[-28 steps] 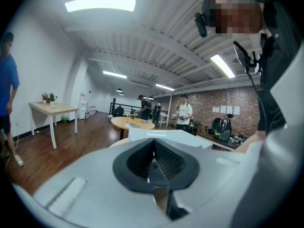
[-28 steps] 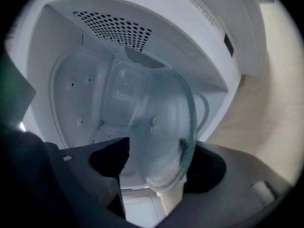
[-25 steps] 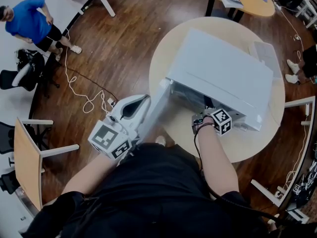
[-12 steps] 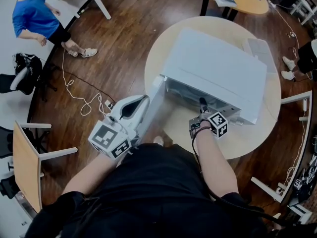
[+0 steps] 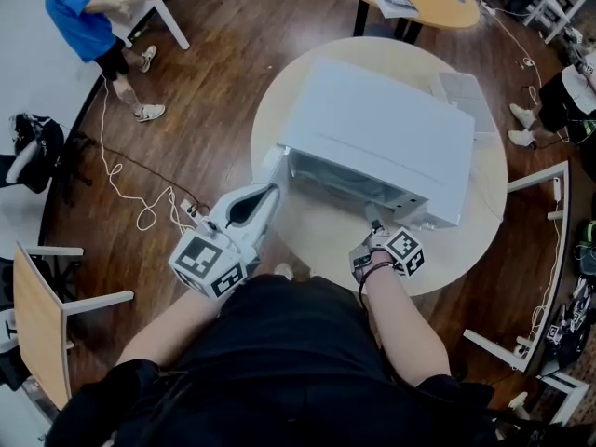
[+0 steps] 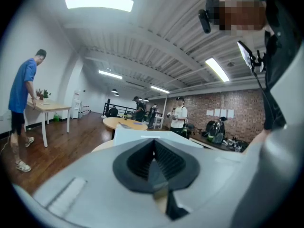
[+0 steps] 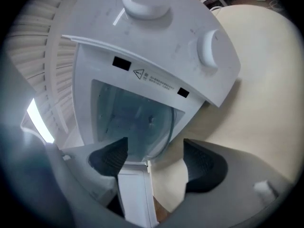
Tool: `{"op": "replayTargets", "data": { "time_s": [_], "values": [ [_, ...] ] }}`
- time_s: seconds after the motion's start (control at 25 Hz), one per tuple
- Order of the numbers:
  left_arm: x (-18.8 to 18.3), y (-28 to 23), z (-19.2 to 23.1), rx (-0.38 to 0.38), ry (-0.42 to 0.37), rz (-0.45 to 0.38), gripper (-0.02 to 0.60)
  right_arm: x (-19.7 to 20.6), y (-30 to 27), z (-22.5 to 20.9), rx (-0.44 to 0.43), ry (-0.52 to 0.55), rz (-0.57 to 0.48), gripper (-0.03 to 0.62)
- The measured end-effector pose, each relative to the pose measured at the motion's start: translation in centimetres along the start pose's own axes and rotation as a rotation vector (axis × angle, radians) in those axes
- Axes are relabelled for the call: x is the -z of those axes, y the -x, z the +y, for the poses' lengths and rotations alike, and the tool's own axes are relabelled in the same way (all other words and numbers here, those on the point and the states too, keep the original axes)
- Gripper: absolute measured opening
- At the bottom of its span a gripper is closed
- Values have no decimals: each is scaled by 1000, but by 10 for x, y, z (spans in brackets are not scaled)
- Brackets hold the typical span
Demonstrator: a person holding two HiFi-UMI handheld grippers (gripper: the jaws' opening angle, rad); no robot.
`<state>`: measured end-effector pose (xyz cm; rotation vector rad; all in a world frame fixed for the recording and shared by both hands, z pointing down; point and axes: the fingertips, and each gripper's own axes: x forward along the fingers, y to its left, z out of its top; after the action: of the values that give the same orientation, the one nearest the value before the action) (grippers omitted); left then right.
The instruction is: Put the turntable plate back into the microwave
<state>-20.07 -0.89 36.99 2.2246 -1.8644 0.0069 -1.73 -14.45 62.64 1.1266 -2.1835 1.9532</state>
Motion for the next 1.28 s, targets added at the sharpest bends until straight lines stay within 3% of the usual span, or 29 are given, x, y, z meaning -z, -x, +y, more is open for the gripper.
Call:
{"op": "replayTargets", "data": {
  "time_s": [0.12,0.32,0.48,0.64,0.84,0.96,1.2,1.28],
  "values": [
    [3,-7,-7,11,0,-1,-3,-3,17,3,-28,53,21,360],
    [20,-29,-27,42,0,25,-3,-17,44,-16,-57,3,-2,360],
    [34,-51,-48,89,28,41,-3,-40,71,-45,-56,29,-54,360],
    [29,-58,-50,113,25,29,-3,-46,80,-38,-46,30,-80,359],
    [32,-70,-52,115,16,8,-2,-62,85,-26,-69,130,-109,249],
    [38,-74,-52,109,28,10,-2,-70,90,-10,-90,199,-125,227],
    [30,-82,-58,117,30,-16,-3,-84,101,27,-119,517,-183,91],
    [29,-85,-62,125,24,-22,-3,-86,105,35,-124,590,-207,84]
  ]
}}
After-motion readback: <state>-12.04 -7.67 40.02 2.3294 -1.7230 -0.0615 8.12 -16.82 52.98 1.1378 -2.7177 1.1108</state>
